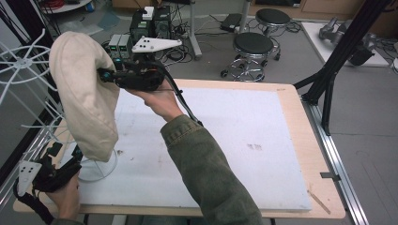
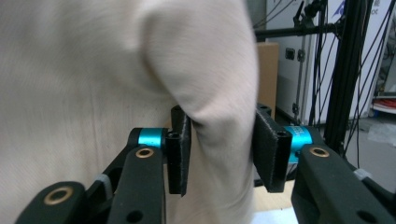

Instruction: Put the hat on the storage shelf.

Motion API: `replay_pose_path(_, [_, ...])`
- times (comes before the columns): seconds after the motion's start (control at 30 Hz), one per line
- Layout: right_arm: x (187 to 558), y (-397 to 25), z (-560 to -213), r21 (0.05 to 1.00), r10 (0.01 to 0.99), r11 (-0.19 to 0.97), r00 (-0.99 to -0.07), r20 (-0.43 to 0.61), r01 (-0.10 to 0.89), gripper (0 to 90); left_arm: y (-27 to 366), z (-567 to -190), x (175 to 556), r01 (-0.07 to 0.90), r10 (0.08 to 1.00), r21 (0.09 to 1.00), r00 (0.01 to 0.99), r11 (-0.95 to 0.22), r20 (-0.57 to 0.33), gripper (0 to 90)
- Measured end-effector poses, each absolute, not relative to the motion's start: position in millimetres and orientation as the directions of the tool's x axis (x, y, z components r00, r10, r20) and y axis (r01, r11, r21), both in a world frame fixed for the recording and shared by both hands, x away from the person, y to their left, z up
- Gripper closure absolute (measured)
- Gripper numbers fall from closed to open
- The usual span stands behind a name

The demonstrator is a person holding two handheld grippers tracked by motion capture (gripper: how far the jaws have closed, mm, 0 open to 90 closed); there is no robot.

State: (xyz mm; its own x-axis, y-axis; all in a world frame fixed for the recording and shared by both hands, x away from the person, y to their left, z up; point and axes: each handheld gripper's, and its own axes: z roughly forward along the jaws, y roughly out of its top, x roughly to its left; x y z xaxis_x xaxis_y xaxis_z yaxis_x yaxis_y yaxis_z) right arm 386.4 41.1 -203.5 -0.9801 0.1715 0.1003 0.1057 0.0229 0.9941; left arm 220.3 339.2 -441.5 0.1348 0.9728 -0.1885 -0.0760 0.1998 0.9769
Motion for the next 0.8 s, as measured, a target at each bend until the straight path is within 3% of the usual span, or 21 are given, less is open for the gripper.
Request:
replay_pose_path(0.13, [385.8, 39.6, -202.4, 0.995, 0.174, 0.035, -0.981, 0.09, 0.098, 66.2, 339.4, -441.9, 221.0, -0.073, 0.972, 0.977, 0.137, 0.202, -0.191, 21.3])
replay_pose_path(0.37, [387.9, 35.8, -204.0, 0.992, 0.174, 0.022, -0.978, 0.117, 0.122, 51.5, 338.8, -441.8, 220.9, -0.073, 0.973, 0.978, 0.139, 0.196, -0.185, 21.3])
replay_pose_path(0.47, [387.5, 34.5, -206.3, 0.992, 0.194, 0.014, -0.974, 0.119, 0.124, 39.4, 339.0, -441.6, 220.6, -0.076, 0.973, 0.977, 0.137, 0.197, -0.186, 21.3])
replay_pose_path(0.6, [389.6, 30.1, -210.6, 0.992, 0.188, -0.003, -0.974, 0.128, 0.13, 30.1, 339.2, -441.7, 220.6, -0.075, 0.973, 0.977, 0.136, 0.198, -0.186, 21.3])
replay_pose_path(0.8, [389.7, 21.7, -214.0, 0.991, 0.197, -0.035, -0.971, 0.132, 0.128, 28.4, 338.8, -441.6, 220.6, -0.076, 0.974, 0.978, 0.137, 0.194, -0.183, 21.3])
